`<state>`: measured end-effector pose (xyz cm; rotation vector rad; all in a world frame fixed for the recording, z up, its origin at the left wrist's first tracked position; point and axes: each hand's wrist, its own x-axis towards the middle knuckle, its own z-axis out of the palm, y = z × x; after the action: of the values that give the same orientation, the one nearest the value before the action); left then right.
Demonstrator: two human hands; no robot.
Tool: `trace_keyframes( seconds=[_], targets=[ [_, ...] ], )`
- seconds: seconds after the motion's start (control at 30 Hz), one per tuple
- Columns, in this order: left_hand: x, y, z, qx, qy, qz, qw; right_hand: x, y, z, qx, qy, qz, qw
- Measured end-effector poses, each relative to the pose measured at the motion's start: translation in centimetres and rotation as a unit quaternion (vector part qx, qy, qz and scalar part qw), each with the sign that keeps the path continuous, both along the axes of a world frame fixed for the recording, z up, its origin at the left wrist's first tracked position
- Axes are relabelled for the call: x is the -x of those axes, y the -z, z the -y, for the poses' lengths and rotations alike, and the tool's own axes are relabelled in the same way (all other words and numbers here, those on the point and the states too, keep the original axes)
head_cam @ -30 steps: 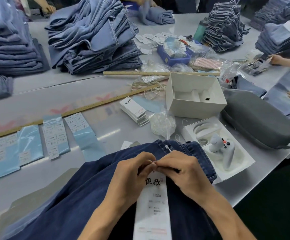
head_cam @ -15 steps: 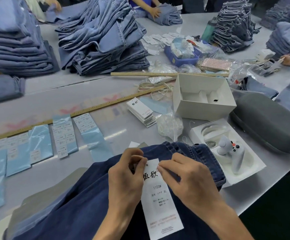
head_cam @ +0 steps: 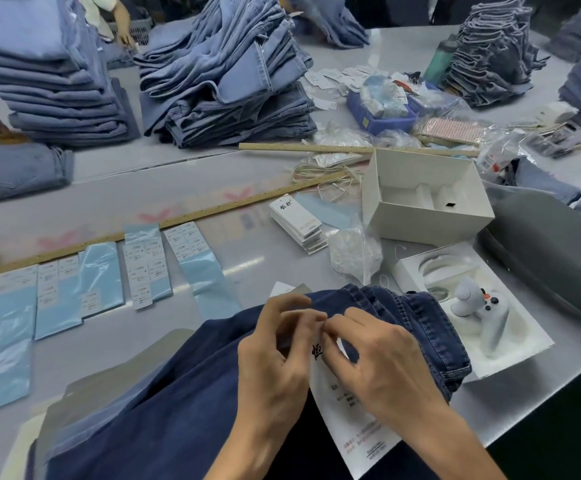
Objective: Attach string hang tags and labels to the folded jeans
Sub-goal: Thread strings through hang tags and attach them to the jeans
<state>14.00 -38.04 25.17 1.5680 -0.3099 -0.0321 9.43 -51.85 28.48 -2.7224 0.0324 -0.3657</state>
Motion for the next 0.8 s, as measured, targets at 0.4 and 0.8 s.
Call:
trace_keyframes(
  seconds=[0.4, 0.8],
  targets=[
    [-1.6, 0.4, -1.5, 0.069, 0.119, -0.087, 0.987, 0.5, -0.2, 0.0, -0.001, 0.005, 0.008, 1.000],
    [-1.1, 0.1, -1.1, 0.079, 0.146, -0.129, 0.978, 0.5, -1.0, 0.7, -0.039, -0.022, -0.063, 0.997]
  ],
)
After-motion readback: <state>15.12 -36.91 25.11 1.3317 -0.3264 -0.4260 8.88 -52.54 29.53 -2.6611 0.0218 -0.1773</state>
